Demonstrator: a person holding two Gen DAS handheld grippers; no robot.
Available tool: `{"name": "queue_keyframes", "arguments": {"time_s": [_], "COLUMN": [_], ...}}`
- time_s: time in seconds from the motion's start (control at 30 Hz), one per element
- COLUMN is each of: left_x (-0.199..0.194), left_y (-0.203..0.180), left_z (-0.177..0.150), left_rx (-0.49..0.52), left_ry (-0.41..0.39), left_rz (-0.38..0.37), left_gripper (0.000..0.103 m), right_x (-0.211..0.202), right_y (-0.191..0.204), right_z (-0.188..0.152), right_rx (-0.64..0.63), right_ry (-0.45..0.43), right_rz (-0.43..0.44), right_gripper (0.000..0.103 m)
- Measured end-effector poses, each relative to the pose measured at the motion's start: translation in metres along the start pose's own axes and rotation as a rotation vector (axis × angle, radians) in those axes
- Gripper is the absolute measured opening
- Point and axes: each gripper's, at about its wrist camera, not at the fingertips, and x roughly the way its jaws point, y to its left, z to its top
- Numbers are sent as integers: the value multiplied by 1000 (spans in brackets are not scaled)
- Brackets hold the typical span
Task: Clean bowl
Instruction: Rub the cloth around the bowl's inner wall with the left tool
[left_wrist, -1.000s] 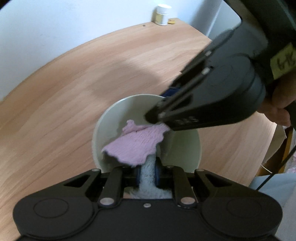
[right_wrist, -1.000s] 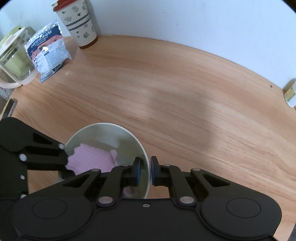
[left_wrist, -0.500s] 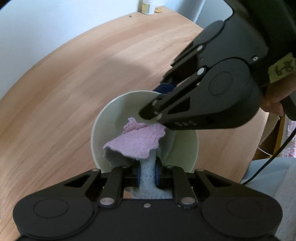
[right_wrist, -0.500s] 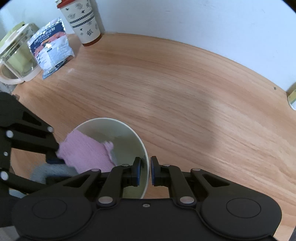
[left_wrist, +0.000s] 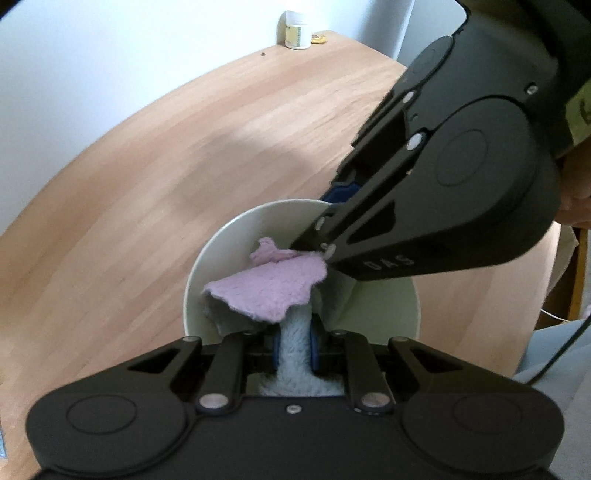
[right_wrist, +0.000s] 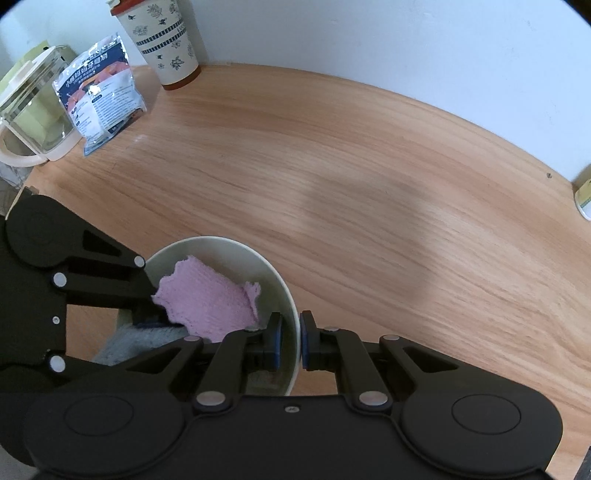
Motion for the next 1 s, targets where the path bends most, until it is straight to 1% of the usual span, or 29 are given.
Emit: {"name": "queue_keyframes", "arguments": {"time_s": [0.1,0.17,0.23,0.3,0.47,0.7,0.83,1.0], "left_x": [-2,-3,-6,-7,-13,-33,-25,-13], "left_y": [1,5,7,5,6,13,15,14], "left_z": [-2,-2,-1,-1,1,0,0,-3], "left_rx": [27,8,-3,15,36,21,-8,-14], "left_ry": [-10,-8,-18,-28,-51,-51,-40,-23], "left_rz": [50,54,76,110,162,168,138,111], "left_gripper": [14,14,14,13,13,13,13,13], "right_x": [0,1,1,0,0,-2,-2,-2], "right_y": [-3,-6,-8,-8,-7,-7,-7,-6], "right_z": [-2,-4,-5,-6,-5,-5,-4,-6], "right_rx": [12,24,32,26,19,27,33,22], "right_ry": [7,7,3,1,-1,-5,-8,-13], "right_rz": [16,31,42,41,35,36,35,30], "right_gripper": [9,9,8,8,9,9,9,9]}}
